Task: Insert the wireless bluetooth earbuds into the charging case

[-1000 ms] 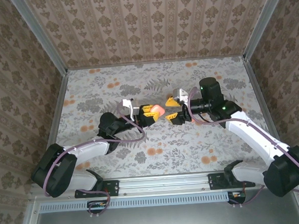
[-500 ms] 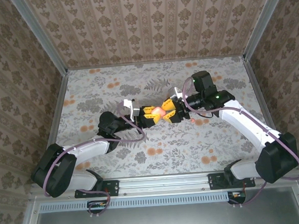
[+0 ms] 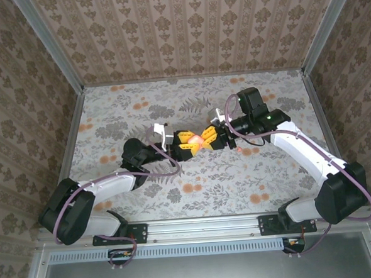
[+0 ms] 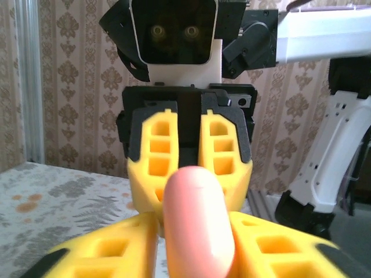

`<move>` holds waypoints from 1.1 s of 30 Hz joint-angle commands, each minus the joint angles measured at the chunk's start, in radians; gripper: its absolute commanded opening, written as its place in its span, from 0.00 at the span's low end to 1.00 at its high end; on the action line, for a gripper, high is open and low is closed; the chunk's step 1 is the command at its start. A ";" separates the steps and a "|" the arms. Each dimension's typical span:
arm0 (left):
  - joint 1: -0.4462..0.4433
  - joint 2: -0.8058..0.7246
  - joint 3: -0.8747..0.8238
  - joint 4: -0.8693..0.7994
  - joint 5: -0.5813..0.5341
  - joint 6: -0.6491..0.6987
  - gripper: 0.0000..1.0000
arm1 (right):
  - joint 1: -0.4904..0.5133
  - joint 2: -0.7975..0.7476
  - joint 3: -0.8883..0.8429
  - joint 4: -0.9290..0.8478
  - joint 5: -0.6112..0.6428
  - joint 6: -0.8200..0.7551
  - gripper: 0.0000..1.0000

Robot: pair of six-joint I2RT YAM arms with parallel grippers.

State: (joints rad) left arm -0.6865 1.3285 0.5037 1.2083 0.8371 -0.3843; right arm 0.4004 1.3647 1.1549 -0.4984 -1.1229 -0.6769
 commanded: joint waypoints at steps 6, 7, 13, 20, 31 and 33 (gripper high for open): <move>0.006 -0.135 0.053 -0.418 -0.007 0.292 0.57 | 0.015 -0.098 0.016 -0.191 0.330 -0.179 0.06; 0.003 -0.165 0.072 -0.535 -0.009 0.365 0.57 | 0.018 -0.107 0.018 -0.219 0.368 -0.218 0.06; -0.003 -0.257 0.169 -1.059 -0.044 0.691 0.56 | 0.112 -0.133 0.019 -0.292 0.631 -0.334 0.05; -0.021 -0.249 0.193 -1.186 -0.065 0.771 0.55 | 0.209 -0.122 0.007 -0.229 0.650 -0.308 0.06; -0.048 -0.226 0.198 -1.195 -0.081 0.781 0.52 | 0.230 -0.122 -0.040 -0.104 0.510 -0.240 0.06; -0.050 -0.221 0.201 -1.189 -0.079 0.779 0.51 | 0.233 -0.117 -0.040 -0.103 0.506 -0.237 0.06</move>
State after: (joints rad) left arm -0.7280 1.1004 0.6781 0.0326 0.7513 0.3714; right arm 0.6247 1.2465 1.1225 -0.6300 -0.5621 -0.9344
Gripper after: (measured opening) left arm 0.519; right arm 0.149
